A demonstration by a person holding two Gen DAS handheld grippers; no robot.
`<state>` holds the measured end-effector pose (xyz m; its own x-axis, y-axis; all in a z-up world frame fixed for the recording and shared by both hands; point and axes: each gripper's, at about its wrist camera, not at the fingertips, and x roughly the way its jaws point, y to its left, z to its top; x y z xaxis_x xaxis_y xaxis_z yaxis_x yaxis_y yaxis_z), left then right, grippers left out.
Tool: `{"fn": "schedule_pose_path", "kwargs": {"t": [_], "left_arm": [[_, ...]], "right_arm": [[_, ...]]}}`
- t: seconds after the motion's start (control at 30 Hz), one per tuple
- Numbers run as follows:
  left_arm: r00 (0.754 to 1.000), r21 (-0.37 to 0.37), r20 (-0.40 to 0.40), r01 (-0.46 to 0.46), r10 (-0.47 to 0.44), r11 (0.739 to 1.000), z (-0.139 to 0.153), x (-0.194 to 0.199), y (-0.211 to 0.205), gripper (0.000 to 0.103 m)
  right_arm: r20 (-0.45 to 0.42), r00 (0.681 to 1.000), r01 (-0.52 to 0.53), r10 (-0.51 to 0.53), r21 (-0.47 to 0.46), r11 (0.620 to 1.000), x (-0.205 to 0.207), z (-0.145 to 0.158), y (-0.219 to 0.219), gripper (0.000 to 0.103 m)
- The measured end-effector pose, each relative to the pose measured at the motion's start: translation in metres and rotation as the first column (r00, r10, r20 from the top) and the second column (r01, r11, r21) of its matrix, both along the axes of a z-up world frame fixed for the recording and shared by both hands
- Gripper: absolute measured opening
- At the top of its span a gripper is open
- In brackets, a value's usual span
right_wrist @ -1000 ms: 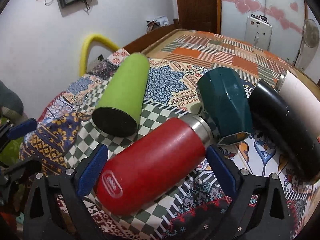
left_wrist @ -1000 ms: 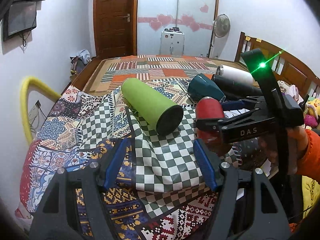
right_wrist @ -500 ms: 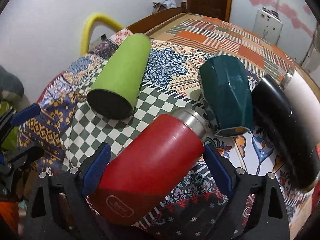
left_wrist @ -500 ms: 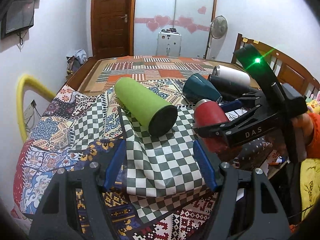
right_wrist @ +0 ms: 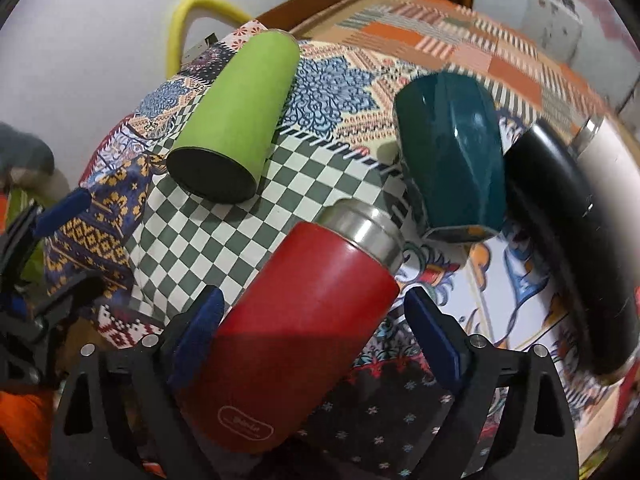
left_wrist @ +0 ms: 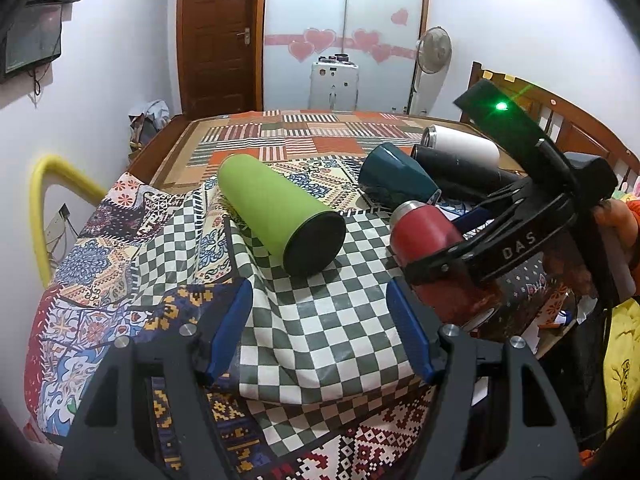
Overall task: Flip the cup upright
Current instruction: 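Close the right tool around the body of the lying red bottle, then lift and rotate the red bottle with the right tool, open end up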
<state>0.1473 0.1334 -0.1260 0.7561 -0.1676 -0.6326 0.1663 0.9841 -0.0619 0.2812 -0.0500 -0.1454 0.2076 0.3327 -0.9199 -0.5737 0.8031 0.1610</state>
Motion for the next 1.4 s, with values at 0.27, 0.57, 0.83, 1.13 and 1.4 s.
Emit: {"fn": "schedule_pose_path", "kwargs": {"t": [0.27, 0.57, 0.83, 1.13, 1.4], "left_arm": [[1.000, 0.009, -0.002, 0.005, -0.005, 1.000, 0.000, 0.005, -0.007, 0.069], [1.000, 0.007, 0.013, 0.010, -0.011, 1.000, 0.009, 0.010, -0.019, 0.069], [0.999, 0.004, 0.034, 0.029, -0.029, 1.000, 0.019, 0.011, -0.037, 0.069], [0.998, -0.014, 0.064, 0.013, -0.012, 1.000, 0.027, 0.013, -0.046, 0.069], [0.995, -0.044, 0.095, -0.029, 0.033, 0.999, 0.029, 0.014, -0.044, 0.069]], "right_arm": [[0.016, 1.000, 0.001, -0.001, 0.037, 0.999, 0.002, -0.006, 0.011, 0.075], [0.163, 0.987, -0.024, 0.007, 0.103, 0.994, -0.022, 0.025, -0.010, 0.064], [0.323, 0.946, -0.023, -0.026, 0.147, 0.989, -0.043, 0.055, -0.030, 0.060], [0.409, 0.909, -0.015, -0.077, 0.215, 0.976, -0.047, 0.070, -0.046, 0.059], [0.469, 0.879, -0.018, -0.084, 0.209, 0.978, -0.052, 0.066, -0.047, 0.059]]}}
